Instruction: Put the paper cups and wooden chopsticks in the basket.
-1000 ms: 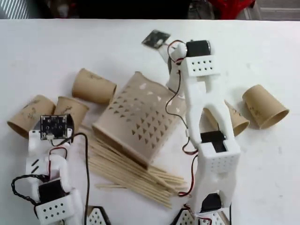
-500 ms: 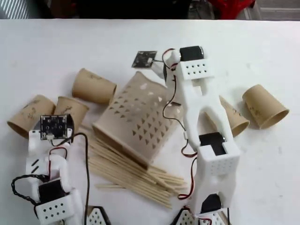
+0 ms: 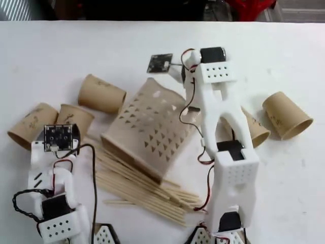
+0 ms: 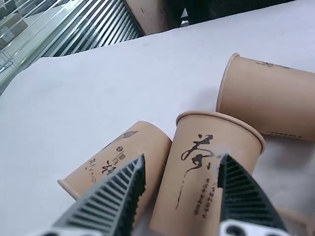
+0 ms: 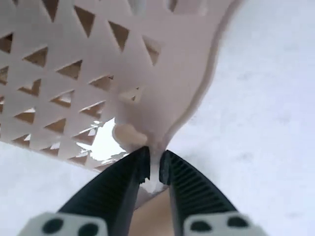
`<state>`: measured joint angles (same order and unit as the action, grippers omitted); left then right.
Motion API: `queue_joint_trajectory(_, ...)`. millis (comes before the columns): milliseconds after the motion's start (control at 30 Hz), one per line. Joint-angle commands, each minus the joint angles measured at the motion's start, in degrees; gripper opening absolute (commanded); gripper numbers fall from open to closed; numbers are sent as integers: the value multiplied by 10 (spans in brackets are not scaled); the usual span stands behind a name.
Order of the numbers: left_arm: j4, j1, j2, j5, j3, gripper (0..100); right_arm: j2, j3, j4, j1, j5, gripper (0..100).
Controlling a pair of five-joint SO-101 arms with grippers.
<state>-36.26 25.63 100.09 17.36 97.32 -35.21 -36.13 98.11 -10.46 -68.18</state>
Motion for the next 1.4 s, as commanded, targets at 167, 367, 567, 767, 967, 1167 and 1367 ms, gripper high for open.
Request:
queue_joint_trajectory(167,-3,-5,3,-6,-1,244,-30,-107,0,21,72,17)
queue_joint_trajectory(367,-3,-5,3,-6,-1,244,-29,-133,-1,24,93,17)
queue_joint_trajectory(567,-4,-5,3,-6,-1,244,-92,-136,-33,27,94,17)
queue_joint_trajectory(767,-10,-5,3,-6,-1,244,-120,-176,-42,49,121,17)
queue_joint_trajectory(967,-10,-5,3,-6,-1,244,-170,-253,-20,44,229,16)
queue_joint_trajectory(1167,-11,-7,3,-6,-1,244,-218,-309,2,19,300,17)
queue_joint_trajectory(1367,-12,-22,3,-6,-1,244,-238,-315,-24,-1,360,19)
